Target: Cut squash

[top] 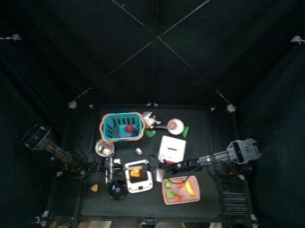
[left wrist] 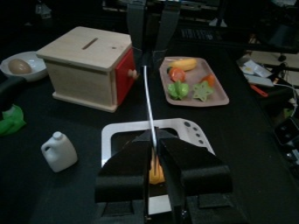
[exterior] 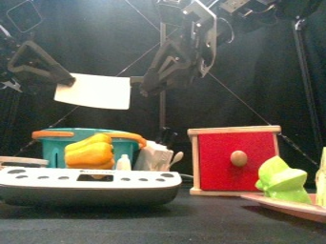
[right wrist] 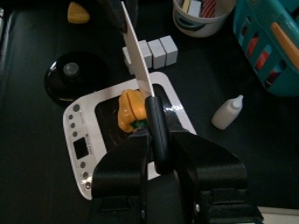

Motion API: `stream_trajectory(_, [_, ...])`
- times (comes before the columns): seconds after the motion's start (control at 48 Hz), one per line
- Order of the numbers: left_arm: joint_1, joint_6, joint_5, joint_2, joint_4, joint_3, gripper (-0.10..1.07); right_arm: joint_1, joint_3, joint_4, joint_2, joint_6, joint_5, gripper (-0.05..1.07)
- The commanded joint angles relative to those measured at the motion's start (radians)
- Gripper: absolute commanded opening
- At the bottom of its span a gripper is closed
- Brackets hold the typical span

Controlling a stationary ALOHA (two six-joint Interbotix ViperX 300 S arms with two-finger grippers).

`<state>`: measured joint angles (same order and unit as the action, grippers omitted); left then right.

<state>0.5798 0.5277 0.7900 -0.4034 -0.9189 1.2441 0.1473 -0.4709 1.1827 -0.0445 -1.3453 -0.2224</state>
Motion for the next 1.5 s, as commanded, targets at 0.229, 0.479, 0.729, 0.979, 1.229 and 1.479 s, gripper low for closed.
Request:
stream_trajectory(0.229, [0.012, -0.002, -0.014, 0.066, -0.032, -0.026, 0.52, -0.012, 0.055, -0.025, -0.023, -0.002, 0.025, 0.55])
stream_trajectory(0.479, [0.020, -0.011, -0.014, 0.075, -0.038, -0.031, 0.52, -0.009, 0.055, -0.026, -0.023, -0.002, 0.026, 0.55])
stream_trajectory(0.729, [0.038, -0.018, -0.020, 0.077, -0.038, -0.038, 0.52, -0.008, 0.051, -0.032, -0.028, -0.002, 0.026, 0.55])
stream_trajectory(0.979, [0.038, -0.018, -0.023, 0.086, -0.038, -0.041, 0.52, -0.008, 0.052, -0.034, -0.040, -0.002, 0.028, 0.55])
stream_trajectory(1.229, [0.038, -0.018, -0.025, 0.087, -0.038, -0.044, 0.52, -0.008, 0.054, -0.032, -0.043, -0.002, 0.028, 0.55])
stream_trajectory(1.479, [0.038, -0.018, -0.043, 0.087, -0.038, -0.049, 0.52, -0.008, 0.051, -0.044, -0.044, -0.002, 0.029, 0.55])
